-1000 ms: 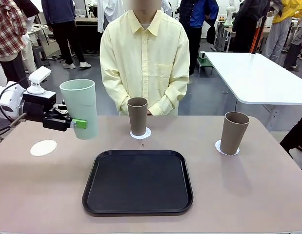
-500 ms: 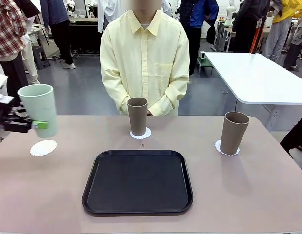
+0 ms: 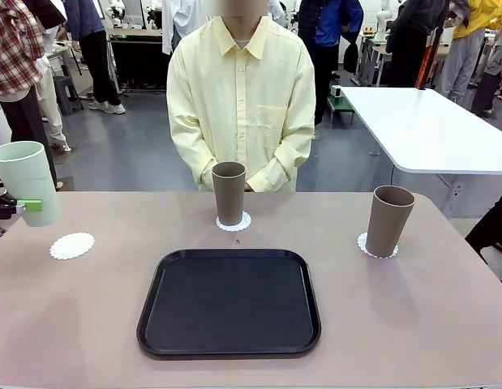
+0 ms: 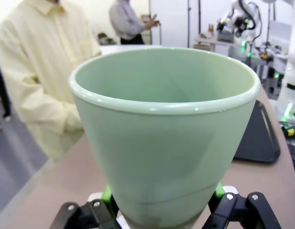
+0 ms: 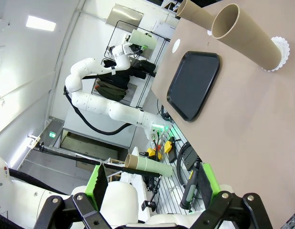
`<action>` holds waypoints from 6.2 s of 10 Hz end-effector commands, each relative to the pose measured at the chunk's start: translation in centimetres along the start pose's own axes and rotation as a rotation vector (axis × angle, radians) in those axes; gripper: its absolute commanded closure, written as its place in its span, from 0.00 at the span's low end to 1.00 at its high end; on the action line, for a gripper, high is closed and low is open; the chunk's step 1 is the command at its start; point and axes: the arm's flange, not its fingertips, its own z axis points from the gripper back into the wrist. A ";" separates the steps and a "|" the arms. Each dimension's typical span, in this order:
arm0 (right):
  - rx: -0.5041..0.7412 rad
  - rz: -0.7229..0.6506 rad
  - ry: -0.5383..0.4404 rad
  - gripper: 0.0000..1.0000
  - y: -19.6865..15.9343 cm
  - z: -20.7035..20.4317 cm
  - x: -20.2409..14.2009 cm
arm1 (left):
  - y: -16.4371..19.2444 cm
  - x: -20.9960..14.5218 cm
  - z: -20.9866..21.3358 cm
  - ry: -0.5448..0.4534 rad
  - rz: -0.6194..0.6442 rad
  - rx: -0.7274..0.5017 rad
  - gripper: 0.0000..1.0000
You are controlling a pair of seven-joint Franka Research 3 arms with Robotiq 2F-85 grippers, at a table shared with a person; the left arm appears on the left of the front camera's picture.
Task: Place coasters on the table and set cups on them.
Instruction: Take one Reusable plastic cup from the Flat Tray and place it on a coaster set by the human.
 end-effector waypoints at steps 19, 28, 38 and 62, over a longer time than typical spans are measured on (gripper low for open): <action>0.002 -0.006 0.001 0.00 0.1 0.0 0.1 | 3.2 -8.0 -2.6 -0.013 -0.021 -0.117 0.16; 0.002 -0.006 0.001 0.00 0.1 0.0 0.1 | 5.8 -10.5 -4.5 -0.032 -0.019 -0.120 0.16; 0.002 -0.006 0.001 0.00 0.1 0.0 0.1 | 6.2 -11.2 -4.9 -0.014 0.004 -0.147 0.00; 0.002 -0.006 0.001 0.00 0.1 0.0 0.1 | -5.2 15.9 0.7 0.972 0.251 0.172 0.00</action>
